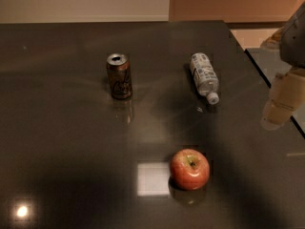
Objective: Pick apple
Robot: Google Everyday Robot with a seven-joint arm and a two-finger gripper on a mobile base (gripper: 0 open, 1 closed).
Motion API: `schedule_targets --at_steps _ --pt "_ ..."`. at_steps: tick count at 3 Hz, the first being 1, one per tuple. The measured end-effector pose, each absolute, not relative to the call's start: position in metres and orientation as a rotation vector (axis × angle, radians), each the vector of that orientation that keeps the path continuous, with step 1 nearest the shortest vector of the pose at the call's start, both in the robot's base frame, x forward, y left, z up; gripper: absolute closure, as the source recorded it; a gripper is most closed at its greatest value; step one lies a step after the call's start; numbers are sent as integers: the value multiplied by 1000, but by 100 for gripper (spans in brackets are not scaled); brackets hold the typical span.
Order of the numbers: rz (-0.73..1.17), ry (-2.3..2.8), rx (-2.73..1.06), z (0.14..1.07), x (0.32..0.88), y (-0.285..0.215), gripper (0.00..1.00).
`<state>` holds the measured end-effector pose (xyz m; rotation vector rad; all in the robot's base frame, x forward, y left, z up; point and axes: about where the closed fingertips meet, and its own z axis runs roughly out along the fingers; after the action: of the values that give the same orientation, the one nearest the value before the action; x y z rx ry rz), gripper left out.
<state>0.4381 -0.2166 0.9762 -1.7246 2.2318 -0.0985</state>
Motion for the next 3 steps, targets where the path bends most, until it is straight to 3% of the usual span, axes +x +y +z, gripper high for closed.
schedule_targets --at_steps 2,3 --pt "-49 2159 -1811 971 435 -204 0" --pt "67 2052 -1943 948 425 -184 0"
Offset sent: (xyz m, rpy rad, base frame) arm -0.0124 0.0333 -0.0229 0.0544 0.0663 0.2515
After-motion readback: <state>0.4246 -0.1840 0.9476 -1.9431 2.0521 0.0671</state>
